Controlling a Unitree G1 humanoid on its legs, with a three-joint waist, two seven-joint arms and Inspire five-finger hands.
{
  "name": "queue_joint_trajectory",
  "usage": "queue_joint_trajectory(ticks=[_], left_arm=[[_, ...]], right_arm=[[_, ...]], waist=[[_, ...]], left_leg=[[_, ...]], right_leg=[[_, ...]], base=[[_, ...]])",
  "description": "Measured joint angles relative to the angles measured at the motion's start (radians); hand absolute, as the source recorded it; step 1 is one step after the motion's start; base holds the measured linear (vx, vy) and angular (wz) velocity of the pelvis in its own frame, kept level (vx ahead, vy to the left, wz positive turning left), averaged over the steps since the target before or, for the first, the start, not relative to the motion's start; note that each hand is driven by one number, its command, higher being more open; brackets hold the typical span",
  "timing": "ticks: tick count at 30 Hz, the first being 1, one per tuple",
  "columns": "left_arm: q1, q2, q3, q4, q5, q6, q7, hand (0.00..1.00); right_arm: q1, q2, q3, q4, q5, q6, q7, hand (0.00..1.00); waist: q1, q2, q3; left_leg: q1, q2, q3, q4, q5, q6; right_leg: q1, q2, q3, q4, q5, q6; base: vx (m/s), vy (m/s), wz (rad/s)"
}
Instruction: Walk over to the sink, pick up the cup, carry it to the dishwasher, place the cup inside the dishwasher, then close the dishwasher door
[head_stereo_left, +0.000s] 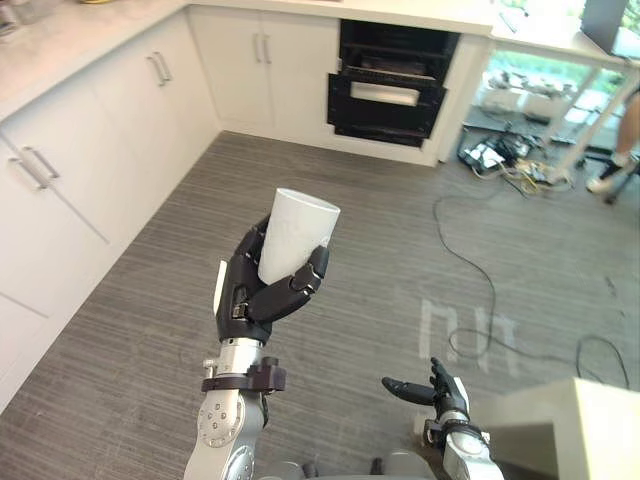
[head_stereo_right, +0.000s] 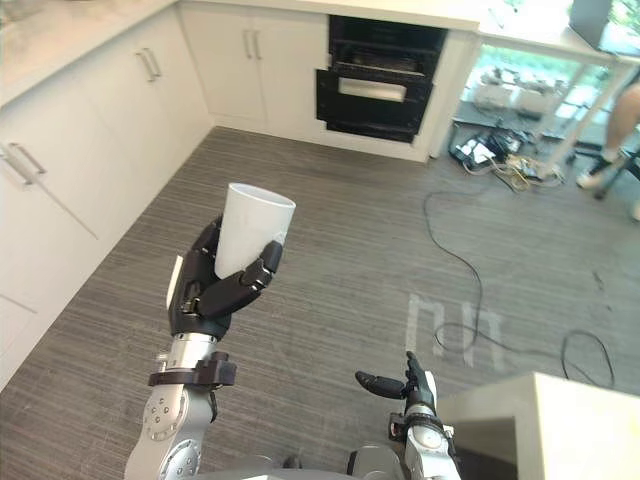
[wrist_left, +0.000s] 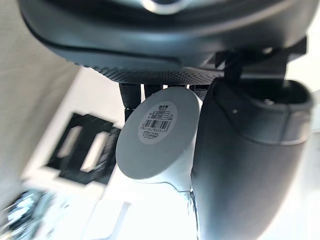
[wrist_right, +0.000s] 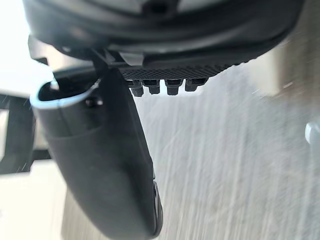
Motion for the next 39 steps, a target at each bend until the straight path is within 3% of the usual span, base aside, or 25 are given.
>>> queue_joint_trajectory(ticks=[2,4,5,7,8,10,11,12,13,15,17,19,20,21,22,23,26,28,29,31,33,37,39], left_arm=[[-0.014,0.000,-0.014,0.000,0.000,-0.003,0.002,0.00],[-0.018,0.001,-0.032,0.002,0.000,-0.004,0.002,0.00],[-0.019,0.002,-0.043,0.013,0.000,-0.009,0.002,0.00],[-0.019,-0.025,-0.060,0.057,0.000,0.000,0.001,0.00],[-0.019,-0.029,-0.062,0.060,0.000,0.004,0.001,0.00],[-0.020,-0.041,-0.063,0.061,0.000,0.012,-0.003,0.00],[-0.020,-0.043,-0.062,0.061,0.000,0.012,-0.003,0.00],[-0.017,-0.045,-0.061,0.054,-0.001,0.012,-0.005,0.00],[-0.012,-0.045,-0.058,0.044,-0.004,0.011,-0.007,0.00],[-0.009,-0.048,-0.058,0.019,-0.012,0.010,-0.010,0.00],[-0.011,-0.051,-0.047,0.007,-0.020,-0.002,-0.024,0.00],[-0.013,-0.055,-0.028,0.009,-0.020,-0.003,-0.030,0.00],[-0.014,-0.056,-0.017,0.015,-0.020,-0.002,-0.029,0.00],[-0.014,-0.055,-0.007,0.022,-0.020,-0.002,-0.029,0.00],[-0.013,-0.054,-0.003,0.025,-0.020,-0.001,-0.028,0.00],[-0.018,-0.050,0.006,0.025,-0.020,-0.001,-0.028,0.00],[-0.023,-0.038,0.000,0.025,-0.020,0.006,-0.023,0.00],[-0.022,-0.008,-0.021,0.025,-0.020,0.012,-0.022,0.00],[-0.021,0.016,-0.039,0.024,-0.019,0.013,-0.023,0.00],[-0.018,0.035,-0.062,0.022,-0.018,0.013,-0.023,0.00],[-0.020,0.036,-0.087,0.001,-0.018,0.011,-0.027,0.00],[-0.030,0.036,-0.091,-0.010,-0.018,0.007,-0.030,0.00],[-0.035,0.035,-0.080,-0.002,-0.018,0.005,-0.027,0.00]], right_arm=[[-0.004,0.008,0.003,-0.026,0.000,0.000,0.003,1.00],[-0.001,0.012,0.003,-0.049,0.000,0.000,0.002,1.00],[0.005,0.011,0.003,-0.059,0.000,-0.001,-0.001,1.00],[0.010,-0.017,0.005,-0.081,0.000,0.001,-0.005,1.00],[0.013,-0.018,0.006,-0.100,0.000,0.002,-0.005,1.00],[0.048,-0.017,0.021,-0.195,0.000,0.000,-0.009,1.00],[0.056,-0.017,0.024,-0.215,0.000,0.000,-0.009,1.00],[0.080,-0.014,0.038,-0.263,0.000,-0.011,-0.016,1.00],[0.080,-0.012,0.041,-0.281,0.002,-0.013,-0.024,1.00],[0.076,-0.012,0.039,-0.297,0.002,-0.030,-0.036,1.00],[0.066,-0.015,0.038,-0.287,0.003,-0.033,-0.037,1.00],[0.059,-0.016,0.038,-0.259,0.003,-0.033,-0.036,1.00],[0.050,-0.023,0.037,-0.224,0.003,-0.033,-0.036,1.00],[0.038,-0.029,0.030,-0.181,0.002,-0.032,-0.036,1.00],[0.035,-0.029,0.025,-0.162,0.002,-0.028,-0.036,1.00],[0.031,-0.022,0.022,-0.143,0.002,-0.018,-0.036,1.00],[0.029,-0.005,0.022,-0.142,-0.010,-0.007,-0.027,1.00],[0.033,0.013,0.020,-0.145,-0.023,-0.007,-0.023,1.00],[0.038,0.025,0.019,-0.146,-0.036,-0.006,-0.022,1.00],[0.051,0.041,0.019,-0.155,-0.038,-0.006,-0.016,1.00],[0.071,0.069,0.020,-0.183,-0.039,-0.006,-0.010,1.00],[0.069,0.089,0.021,-0.184,-0.039,-0.006,-0.001,1.00],[0.069,0.086,0.021,-0.181,-0.039,-0.006,-0.001,1.00]], waist=[[-0.004,0.002,0.002],[-0.021,0.001,0.000],[-0.031,-0.017,-0.004],[-0.030,0.033,-0.010],[-0.028,0.036,-0.009],[-0.029,0.041,-0.005],[-0.028,0.041,-0.004],[-0.013,0.040,-0.002],[-0.005,0.041,-0.002],[0.012,0.042,-0.004],[0.025,0.045,-0.006],[0.031,0.038,-0.002],[0.031,0.033,0.000],[0.034,0.030,0.002],[0.039,0.027,0.002],[0.042,0.017,0.003],[0.061,-0.011,0.008],[0.056,-0.026,0.006],[0.044,-0.038,0.007],[0.022,-0.040,0.002],[0.015,-0.043,-0.012],[-0.001,-0.043,-0.012],[-0.021,-0.043,-0.012]], left_leg=[[0.029,0.011,-0.045,-0.022,-0.009,-0.014],[0.062,0.032,-0.094,-0.036,-0.030,-0.052],[0.085,0.027,-0.118,-0.033,-0.053,-0.081],[0.089,0.080,-0.137,0.033,-0.080,-0.107],[0.081,0.089,-0.133,0.066,-0.075,-0.114],[-0.009,0.110,-0.111,0.335,-0.024,-0.175],[-0.035,0.116,-0.102,0.409,0.001,-0.187],[-0.135,0.178,-0.007,0.658,0.046,-0.194],[-0.190,0.232,0.071,0.746,0.023,-0.168],[-0.276,0.281,0.138,0.744,-0.020,-0.124],[-0.340,0.275,0.148,0.611,-0.044,-0.116],[-0.376,0.234,0.141,0.414,-0.037,-0.121],[-0.390,0.196,0.135,0.263,0.004,-0.129],[-0.386,0.165,0.136,0.158,0.098,-0.123],[-0.369,0.151,0.140,0.131,0.154,-0.117],[-0.356,0.126,0.154,0.129,0.212,-0.091],[-0.348,0.111,0.211,0.214,0.104,-0.056],[-0.289,0.096,0.224,0.201,0.058,-0.045],[-0.225,0.074,0.224,0.164,0.042,-0.037],[-0.136,0.058,0.217,0.121,0.018,-0.025],[-0.071,0.060,0.211,0.084,-0.016,-0.015],[0.026,0.075,0.194,0.033,-0.056,-0.046],[0.100,0.084,0.166,-0.018,-0.079,-0.079]], right_leg=[[-0.053,0.023,0.002,-0.069,-0.004,-0.008],[-0.088,0.067,0.025,-0.197,0.036,-0.006],[-0.086,0.067,0.045,-0.265,0.164,-0.042],[-0.034,0.093,-0.014,-0.251,0.131,-0.089],[-0.018,0.101,-0.022,-0.258,0.122,-0.099],[0.084,0.128,-0.059,-0.327,0.108,-0.118],[0.110,0.132,-0.063,-0.349,0.106,-0.120],[0.220,0.152,-0.067,-0.426,0.104,-0.124],[0.284,0.160,-0.067,-0.472,0.103,-0.126],[0.336,0.162,-0.067,-0.525,0.101,-0.128],[0.371,0.154,-0.066,-0.564,0.092,-0.127],[0.396,0.130,-0.071,-0.591,0.085,-0.111],[0.408,0.105,-0.076,-0.598,0.084,-0.079],[0.422,0.083,-0.072,-0.606,0.073,-0.049],[0.434,0.071,-0.065,-0.612,0.067,-0.035],[0.449,0.040,-0.055,-0.619,0.054,-0.007],[0.435,-0.009,0.012,-0.548,0.045,0.015],[0.369,-0.036,0.033,-0.339,0.040,0.032],[0.287,-0.069,0.051,-0.113,0.062,0.062],[0.189,-0.075,0.079,0.127,0.058,0.058],[0.069,-0.058,0.049,0.189,0.036,0.031],[-0.068,-0.005,-0.067,-0.014,0.026,0.004],[-0.104,0.053,-0.100,-0.240,0.086,-0.027]], base=[[0.36,-0.082,0.75],[0.45,-0.173,0.89],[0.49,-0.205,0.82],[0.53,-0.235,0.60],[0.44,-0.220,0.33],[0.40,-0.205,0.34],[0.34,-0.150,0.29],[0.31,-0.112,0.18],[0.29,-0.098,0.13],[0.21,-0.043,0.06],[0.22,0.046,0.09],[0.30,0.166,0.13],[0.34,0.245,0.09],[0.31,0.235,0.00],[0.38,0.288,-0.12],[0.34,0.253,-0.16],[0.44,0.351,-0.39],[0.31,0.256,-0.22],[0.34,0.230,0.03],[0.34,0.183,0.14],[0.37,0.112,0.12],[0.41,0.027,0.14],[0.58,-0.038,0.35]])
